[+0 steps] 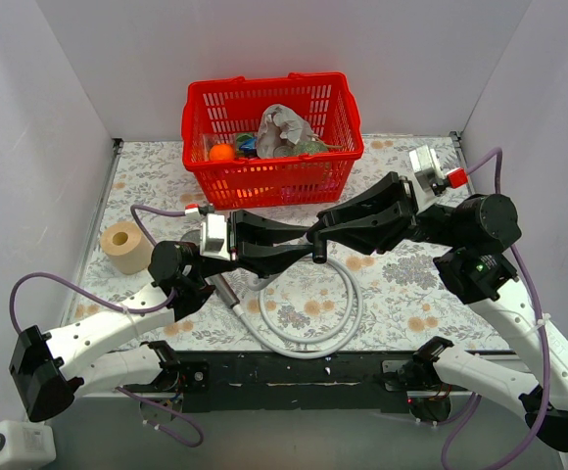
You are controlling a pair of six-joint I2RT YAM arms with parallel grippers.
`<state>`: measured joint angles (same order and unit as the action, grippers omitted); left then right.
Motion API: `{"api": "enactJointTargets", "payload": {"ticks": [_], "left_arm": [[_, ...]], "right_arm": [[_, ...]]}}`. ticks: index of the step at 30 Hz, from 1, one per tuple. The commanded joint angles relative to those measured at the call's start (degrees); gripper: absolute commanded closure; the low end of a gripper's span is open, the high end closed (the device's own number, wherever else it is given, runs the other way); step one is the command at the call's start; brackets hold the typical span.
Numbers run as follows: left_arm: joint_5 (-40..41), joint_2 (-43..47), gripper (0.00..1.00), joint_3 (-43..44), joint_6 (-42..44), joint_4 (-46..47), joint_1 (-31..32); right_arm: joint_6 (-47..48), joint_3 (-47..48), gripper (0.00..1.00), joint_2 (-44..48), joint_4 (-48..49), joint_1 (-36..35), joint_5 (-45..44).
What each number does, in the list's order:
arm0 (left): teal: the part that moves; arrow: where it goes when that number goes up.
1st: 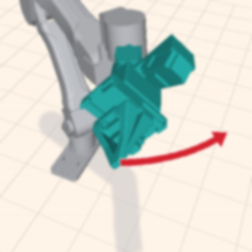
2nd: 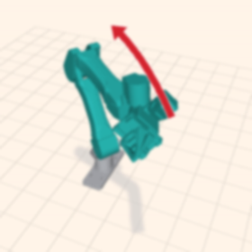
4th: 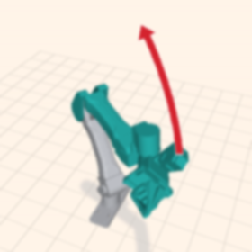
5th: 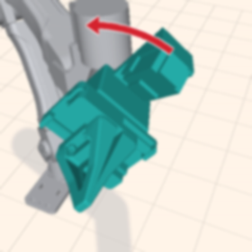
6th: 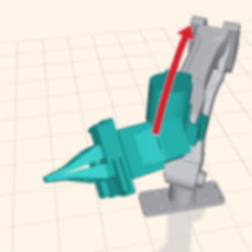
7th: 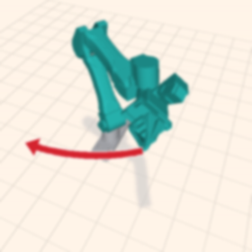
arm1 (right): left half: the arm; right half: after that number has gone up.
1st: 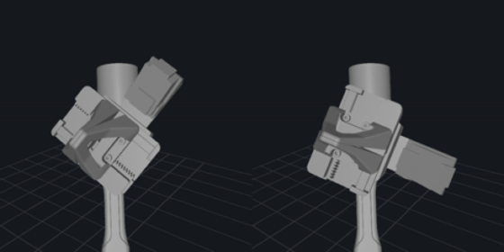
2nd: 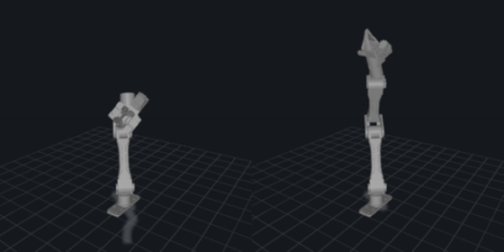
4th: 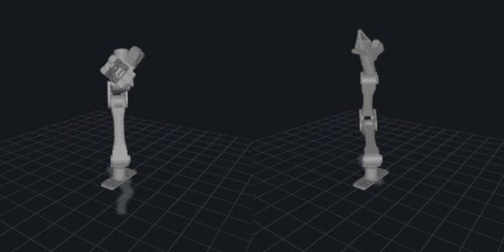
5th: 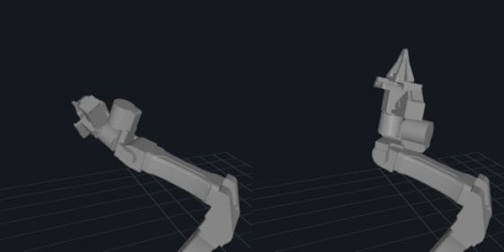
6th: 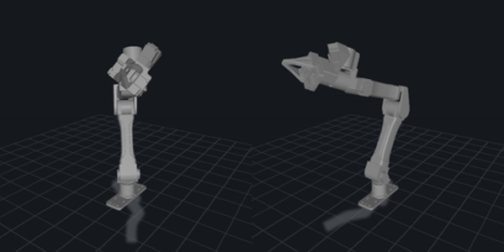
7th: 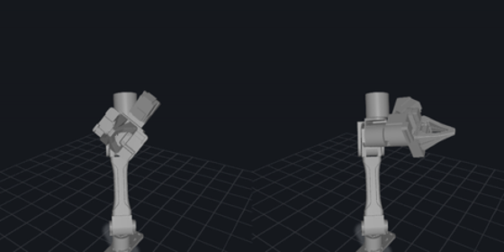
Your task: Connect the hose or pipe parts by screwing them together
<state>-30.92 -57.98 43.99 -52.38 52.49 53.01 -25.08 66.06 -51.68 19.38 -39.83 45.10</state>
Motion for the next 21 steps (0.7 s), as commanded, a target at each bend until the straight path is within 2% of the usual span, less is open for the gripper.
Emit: {"api": "enactJointTargets", "payload": {"ticks": [1, 12, 16, 21], "left_arm": [[0.95, 3.04, 1.0, 3.56, 0.79, 4.55, 0.16], [0.68, 2.78, 1.0, 4.0, 1.05, 4.2, 0.16], [0.86, 2.43, 1.0, 4.26, 1.75, 3.85, 0.16], [1.56, 1.81, 1.0, 5.49, 4.12, 1.83, 0.16]], "right_arm": [[0.91, -1.2, 0.99, 0.26, -2.59, -0.16, -0.72], [1.0, -1.55, 0.99, -0.08, -3.21, -0.16, -0.98], [2.14, -0.32, 0.99, -1.14, -5.92, -0.16, -0.72], [5.91, 1.61, 0.99, -2.46, -14.7, -0.16, -2.3]]}}
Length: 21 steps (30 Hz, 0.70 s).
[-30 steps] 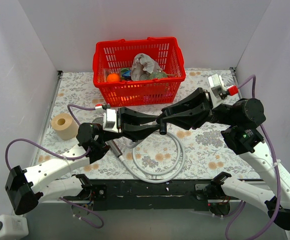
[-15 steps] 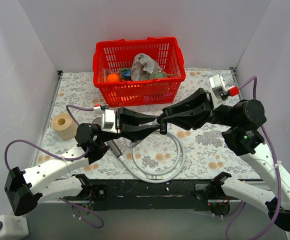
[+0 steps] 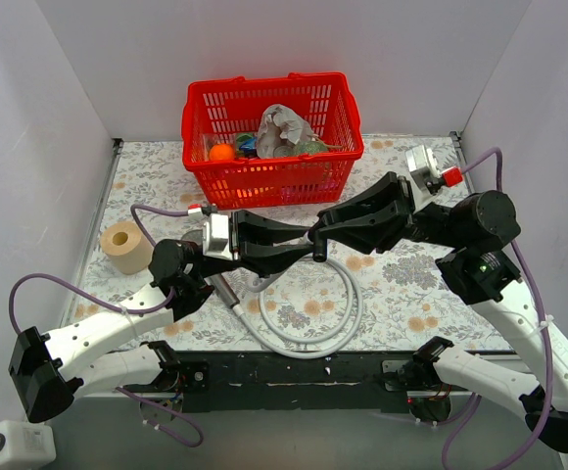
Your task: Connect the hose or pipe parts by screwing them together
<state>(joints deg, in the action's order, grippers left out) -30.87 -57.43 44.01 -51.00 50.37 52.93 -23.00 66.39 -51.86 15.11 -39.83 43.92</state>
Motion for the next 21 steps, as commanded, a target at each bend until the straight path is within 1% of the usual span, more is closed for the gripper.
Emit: {"api": "enactJointTargets", "payload": {"ticks": [1, 10, 19, 21], "left_arm": [[1.6, 1.18, 1.0, 5.56, 3.1, 3.77, 0.25], [2.13, 0.48, 1.0, 6.09, 5.21, 3.86, 0.16], [2.92, -0.05, 1.0, 5.91, 6.36, 3.59, 0.25], [3.8, -0.31, 1.0, 6.0, 6.53, 4.21, 0.25]], "right_arm": [[4.11, 1.72, 0.99, -2.46, -11.41, -0.16, -1.38], [6.48, 2.69, 0.99, -3.51, -20.11, -0.16, -4.37], [7.01, 1.73, 0.99, -2.64, -21.09, -0.16, -7.97], [7.1, 1.11, 0.99, -1.94, -21.0, -0.16, -9.99]]}}
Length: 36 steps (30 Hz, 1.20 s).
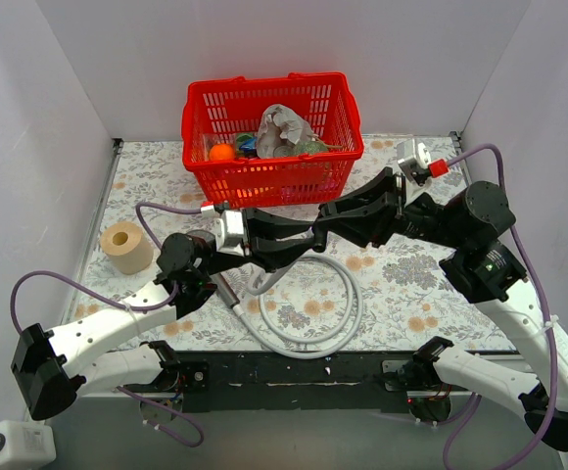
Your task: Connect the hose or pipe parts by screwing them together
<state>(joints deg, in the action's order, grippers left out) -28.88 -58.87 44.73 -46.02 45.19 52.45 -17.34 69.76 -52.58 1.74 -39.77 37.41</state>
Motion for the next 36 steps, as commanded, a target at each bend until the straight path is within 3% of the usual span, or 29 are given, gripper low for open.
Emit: {"api": "enactJointTargets", "payload": {"ticks": [1, 23, 27, 36], "left_arm": [[1.99, 1.13, 1.0, 5.28, 1.63, 9.56, 0.73], [4.36, 0.69, 1.0, 6.07, 6.73, 10.53, 0.2], [4.89, 0.43, 1.0, 6.42, 7.26, 10.53, 0.2], [6.21, 0.16, 1.0, 6.42, 7.09, 11.15, 0.2]], "right_arm": [[1.35, -3.21, 0.99, -0.95, -7.45, -0.22, -4.18], [-3.31, -5.86, 0.99, -1.38, -10.95, -2.24, -23.94], [-2.44, -3.49, 0.99, -3.05, -13.95, -6.63, -29.92], [-5.68, 1.87, 0.99, -7.89, -22.65, -19.72, -54.26]]}}
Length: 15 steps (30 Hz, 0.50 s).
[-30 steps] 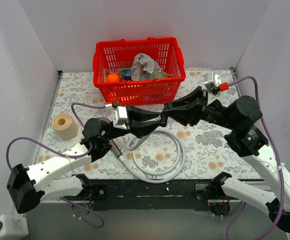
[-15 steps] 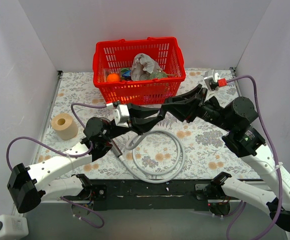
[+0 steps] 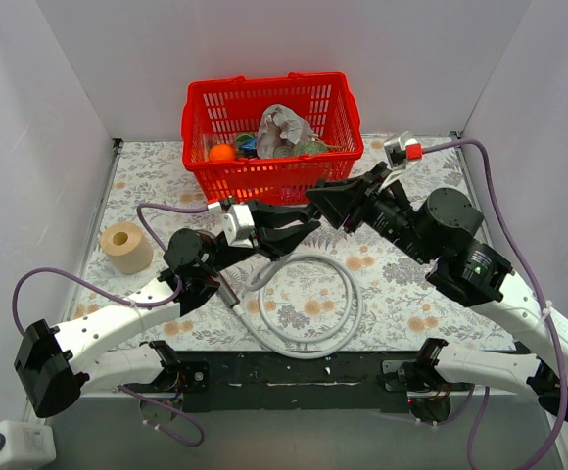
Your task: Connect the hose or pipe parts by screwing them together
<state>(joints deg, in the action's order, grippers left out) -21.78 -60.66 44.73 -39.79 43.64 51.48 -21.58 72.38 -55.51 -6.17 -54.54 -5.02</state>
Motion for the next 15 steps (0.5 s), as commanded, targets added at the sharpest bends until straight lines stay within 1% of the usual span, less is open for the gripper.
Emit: {"api": "enactJointTargets", "payload": {"ticks": [1, 2, 4, 7, 10, 15], "left_arm": [[-0.81, 1.95, 1.0, 6.42, 0.77, 12.61, 1.16], [-0.72, 2.04, 1.0, 6.42, 0.68, 12.79, 1.16], [0.07, 2.21, 1.0, 6.51, 0.42, 12.96, 1.16], [1.29, 2.39, 1.0, 6.51, 0.15, 13.23, 1.16], [2.7, 2.83, 1.0, 6.42, -0.02, 13.14, 1.16], [5.17, 3.36, 1.0, 6.07, -1.43, 12.61, 0.81]], "right_arm": [[-2.57, -0.57, 0.99, -5.31, -15.79, -5.83, -15.6], [-3.11, 0.12, 0.99, -5.92, -16.23, -7.93, -17.38], [-4.08, 0.66, 0.99, -6.37, -16.85, -9.78, -21.68], [-4.26, -0.22, 0.99, -6.28, -15.28, -13.21, -25.03], [-3.91, -1.89, 0.99, -5.41, -12.9, -15.59, -27.84], [-1.71, -6.19, 0.99, -1.63, -5.88, -19.28, -31.01]]}}
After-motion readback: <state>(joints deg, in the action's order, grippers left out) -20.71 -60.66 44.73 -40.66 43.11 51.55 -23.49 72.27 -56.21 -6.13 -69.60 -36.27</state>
